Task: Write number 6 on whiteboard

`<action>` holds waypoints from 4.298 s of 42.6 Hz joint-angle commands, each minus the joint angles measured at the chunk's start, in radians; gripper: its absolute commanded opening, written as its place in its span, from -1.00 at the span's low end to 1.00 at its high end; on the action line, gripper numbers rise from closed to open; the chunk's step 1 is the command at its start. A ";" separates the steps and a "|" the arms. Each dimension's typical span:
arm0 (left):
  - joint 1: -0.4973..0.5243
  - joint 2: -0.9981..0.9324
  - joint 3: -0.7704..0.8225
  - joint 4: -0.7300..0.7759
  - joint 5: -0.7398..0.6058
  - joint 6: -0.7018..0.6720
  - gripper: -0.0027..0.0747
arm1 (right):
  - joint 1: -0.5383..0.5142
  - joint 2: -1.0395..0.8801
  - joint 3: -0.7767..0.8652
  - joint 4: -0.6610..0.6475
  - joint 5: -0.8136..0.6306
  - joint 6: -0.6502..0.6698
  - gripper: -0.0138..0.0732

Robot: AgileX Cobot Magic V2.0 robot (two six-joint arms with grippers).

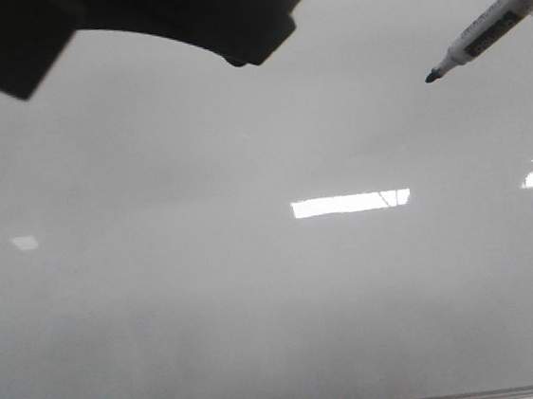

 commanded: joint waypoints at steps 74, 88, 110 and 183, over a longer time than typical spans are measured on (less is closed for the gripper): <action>0.077 -0.723 0.546 -0.258 -0.475 -0.117 -0.98 | 0.079 0.891 -0.411 0.589 -0.385 -0.281 -0.83; 0.077 -0.723 0.546 -0.258 -0.475 -0.115 -0.98 | 0.010 0.812 -0.418 0.590 -0.412 -0.321 -0.84; 0.077 -0.723 0.546 -0.258 -0.473 -0.115 -0.98 | 0.118 0.709 -0.413 0.593 -0.198 -0.405 -0.84; 0.073 -0.167 0.121 -0.120 -0.026 -0.062 -0.98 | 0.204 0.448 -0.386 0.609 0.145 -0.542 -0.12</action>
